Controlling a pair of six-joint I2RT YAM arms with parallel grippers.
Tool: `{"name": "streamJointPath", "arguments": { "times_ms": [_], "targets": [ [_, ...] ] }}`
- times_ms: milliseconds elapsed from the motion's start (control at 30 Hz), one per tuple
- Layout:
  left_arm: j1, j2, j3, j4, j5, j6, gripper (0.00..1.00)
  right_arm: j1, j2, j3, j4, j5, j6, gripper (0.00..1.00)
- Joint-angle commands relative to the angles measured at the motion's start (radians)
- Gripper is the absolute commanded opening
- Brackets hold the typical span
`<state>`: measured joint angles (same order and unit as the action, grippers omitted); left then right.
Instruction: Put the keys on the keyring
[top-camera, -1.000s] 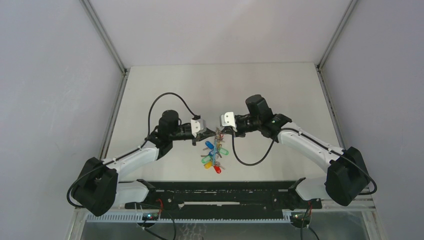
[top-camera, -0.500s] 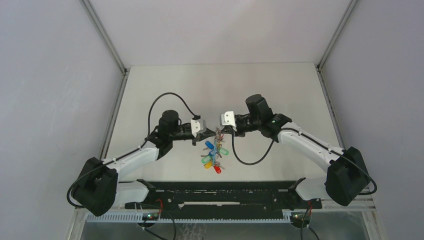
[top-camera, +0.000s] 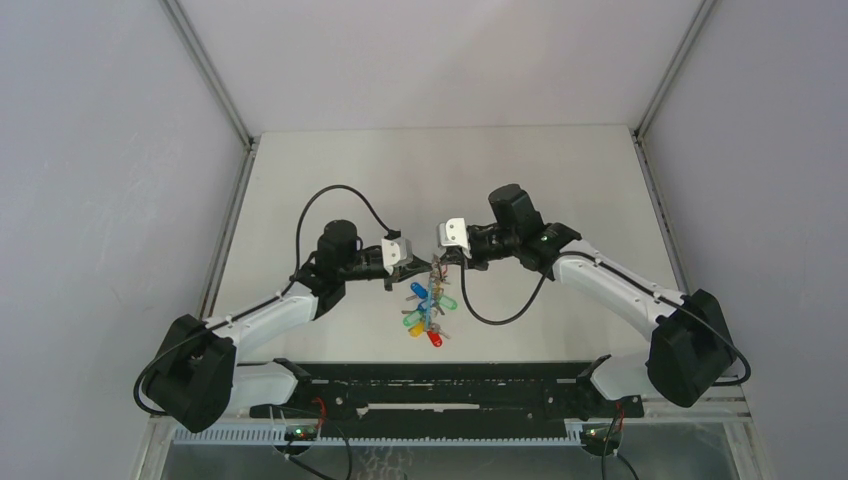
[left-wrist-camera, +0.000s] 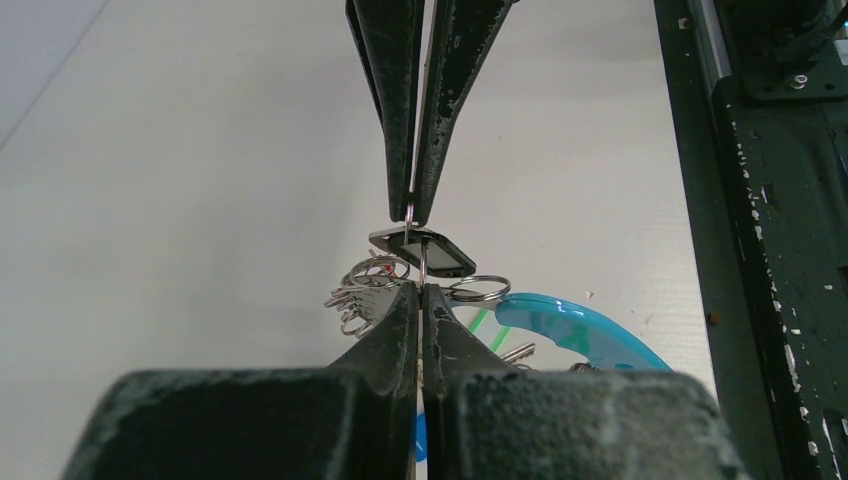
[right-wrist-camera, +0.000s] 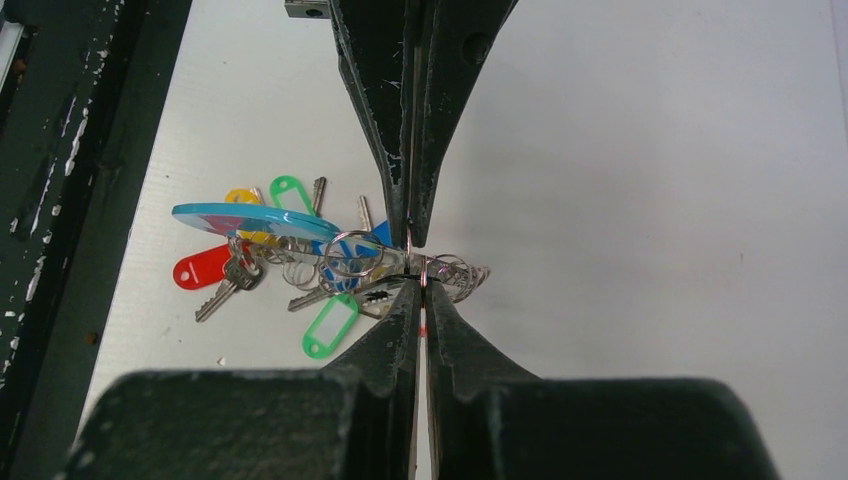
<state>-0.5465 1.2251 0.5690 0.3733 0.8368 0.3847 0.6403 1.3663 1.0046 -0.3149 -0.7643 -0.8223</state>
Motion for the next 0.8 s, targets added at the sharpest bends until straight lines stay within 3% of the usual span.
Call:
{"name": "streamJointPath", "arguments": {
  "times_ms": [0, 767],
  "targets": [
    [0.006, -0.01, 0.04, 0.059, -0.006, 0.002, 0.0, -0.012, -0.032, 0.028, 0.004, -0.008, 0.036, 0.0],
    [0.005, -0.018, 0.028, 0.087, -0.011, -0.007, 0.0, -0.014, -0.014, 0.024, -0.005, -0.021, 0.038, 0.0]
  ]
}}
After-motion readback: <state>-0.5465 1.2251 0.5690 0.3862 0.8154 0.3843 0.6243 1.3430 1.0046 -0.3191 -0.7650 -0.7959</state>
